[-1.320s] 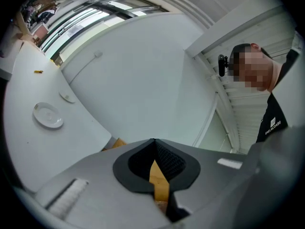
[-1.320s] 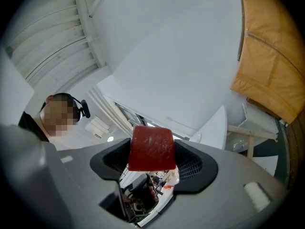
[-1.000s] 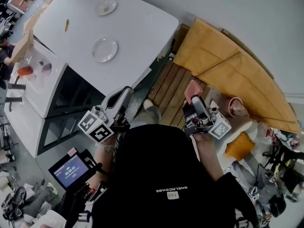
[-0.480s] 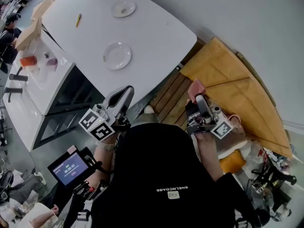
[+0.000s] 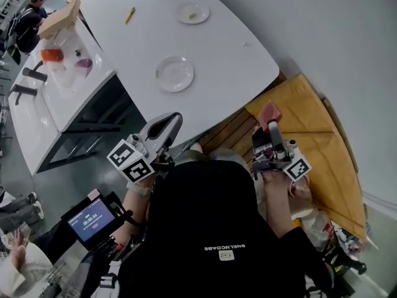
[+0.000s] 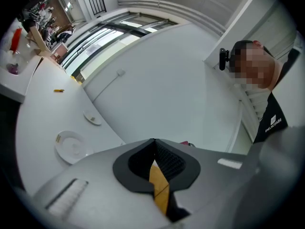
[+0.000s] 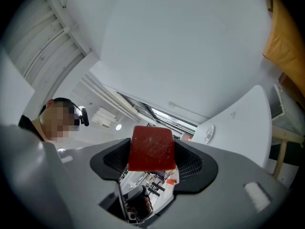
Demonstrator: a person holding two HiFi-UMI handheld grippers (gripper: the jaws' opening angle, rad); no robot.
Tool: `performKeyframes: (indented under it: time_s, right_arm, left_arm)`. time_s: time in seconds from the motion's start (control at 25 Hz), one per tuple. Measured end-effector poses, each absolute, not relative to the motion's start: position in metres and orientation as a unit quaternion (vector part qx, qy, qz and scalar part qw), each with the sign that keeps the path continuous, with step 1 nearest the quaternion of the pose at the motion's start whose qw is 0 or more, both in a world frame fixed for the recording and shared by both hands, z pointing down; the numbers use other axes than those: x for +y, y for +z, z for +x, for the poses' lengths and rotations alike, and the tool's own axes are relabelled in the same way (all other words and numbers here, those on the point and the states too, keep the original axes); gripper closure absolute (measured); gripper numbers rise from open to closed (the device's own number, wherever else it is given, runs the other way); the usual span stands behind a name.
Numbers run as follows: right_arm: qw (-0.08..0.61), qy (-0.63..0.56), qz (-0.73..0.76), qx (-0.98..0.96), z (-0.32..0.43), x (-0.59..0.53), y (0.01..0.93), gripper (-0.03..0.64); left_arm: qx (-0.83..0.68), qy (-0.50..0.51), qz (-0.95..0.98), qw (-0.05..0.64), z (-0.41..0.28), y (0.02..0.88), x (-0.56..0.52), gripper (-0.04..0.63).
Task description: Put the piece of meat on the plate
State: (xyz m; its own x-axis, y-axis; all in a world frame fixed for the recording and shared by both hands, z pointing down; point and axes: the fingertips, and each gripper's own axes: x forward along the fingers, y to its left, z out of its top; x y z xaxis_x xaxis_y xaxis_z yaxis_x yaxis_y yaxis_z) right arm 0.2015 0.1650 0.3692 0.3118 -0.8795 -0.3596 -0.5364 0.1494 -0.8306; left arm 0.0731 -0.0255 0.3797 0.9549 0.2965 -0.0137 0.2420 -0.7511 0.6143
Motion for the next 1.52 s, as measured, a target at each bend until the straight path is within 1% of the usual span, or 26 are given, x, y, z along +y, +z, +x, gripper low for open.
performKeyframes:
  time_s: [0.36,0.56,0.76,1.0,1.28,1.52]
  right_arm:
    - [0.494,-0.206,-0.591,0.604,0.244,0.105,0.377,0.33]
    - [0.474,-0.23,-0.557,0.642,0.262,0.085,0.367,0.33]
    - [0.445,-0.252,-0.533,0.674,0.271,0.029,0.366,0.33]
    - [0.404,-0.283,-0.492,0.717,0.285,-0.001,0.361,0.33]
    - [0.339,-0.311,-0.459,0.76,0.27,-0.075,0.37,0.33]
    - [0.29,-0.321,-0.433,0.791,0.261,-0.067,0.371,0.33]
  left_arm:
    - [0.071,0.037,0.944,0.32,0.067,0.395,-0.06,0.557]
    - [0.012,0.016,0.947,0.32,0.062,0.386,-0.058,0.545]
    - [-0.031,0.005,0.946,0.322,0.057,0.387,-0.087,0.535]
    - [-0.101,-0.007,0.946,0.308,0.059,0.379,-0.079,0.502]
    - [-0.157,-0.013,0.939,0.306,0.049,0.385,-0.109,0.469]
    - [-0.206,-0.01,0.935,0.288,0.046,0.369,-0.061,0.436]
